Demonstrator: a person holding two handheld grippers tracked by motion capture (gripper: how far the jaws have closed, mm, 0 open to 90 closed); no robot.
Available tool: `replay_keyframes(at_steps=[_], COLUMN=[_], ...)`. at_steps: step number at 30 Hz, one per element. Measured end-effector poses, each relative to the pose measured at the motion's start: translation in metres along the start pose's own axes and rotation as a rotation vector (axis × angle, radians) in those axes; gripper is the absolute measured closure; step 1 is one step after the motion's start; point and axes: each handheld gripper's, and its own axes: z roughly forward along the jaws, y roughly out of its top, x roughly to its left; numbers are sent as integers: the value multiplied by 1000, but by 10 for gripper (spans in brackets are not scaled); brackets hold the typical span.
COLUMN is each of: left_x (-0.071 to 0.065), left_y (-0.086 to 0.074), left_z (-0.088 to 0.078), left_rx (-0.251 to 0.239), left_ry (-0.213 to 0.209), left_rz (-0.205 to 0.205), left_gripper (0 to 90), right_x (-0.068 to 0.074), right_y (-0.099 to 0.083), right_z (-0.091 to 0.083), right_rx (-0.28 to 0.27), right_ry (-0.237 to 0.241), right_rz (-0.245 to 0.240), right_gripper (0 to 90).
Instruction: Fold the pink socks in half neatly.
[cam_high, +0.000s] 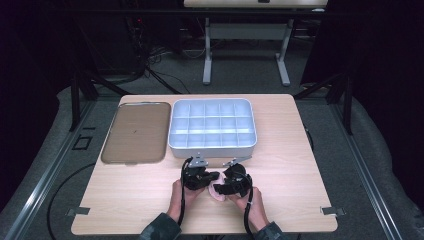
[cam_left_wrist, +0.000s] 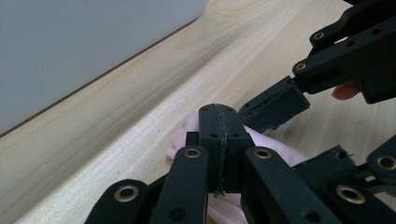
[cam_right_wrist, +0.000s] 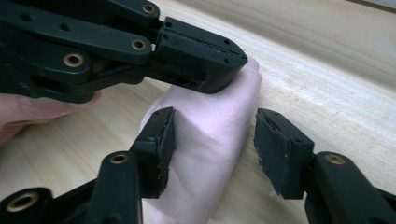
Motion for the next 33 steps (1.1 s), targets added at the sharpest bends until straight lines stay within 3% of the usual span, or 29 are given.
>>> replay_keyframes(at_steps=[2,6,8,9,10,14,18,19,25,29,33], left_x=[-2,-4,-3,-1,2,10,17,21,26,31,31], left_y=[1,3,3,2,1,-3,-10,-16,-40,-57,-62], left_z=[-1,-6,-9,-13,-19,-38,-50,-57,-73,-80,-85], left_rx=[-3,-14,-24,-25,-48,-64,-62,-52,-17,11,15], left_ry=[15,63,79,90,117,178,210,238,312,342,359], left_rz=[15,31,22,19,5,-27,-40,-46,-56,-73,-76], left_gripper=[870,684,577,577,512,395,334,314,252,222,202], right_x=[1,2,3,3,2,0,0,0,-2,-4,-5], right_y=[0,1,2,2,2,1,1,2,1,1,1], right_z=[1,1,1,1,1,2,2,2,2,2,2], right_rx=[5,15,16,18,18,15,15,19,15,18,13], right_ry=[-12,-21,-19,-19,-14,9,18,23,41,50,69], right_rz=[-9,-15,-14,-16,-13,-3,1,2,8,6,13], right_gripper=[470,477,478,487,490,502,511,520,544,565,595])
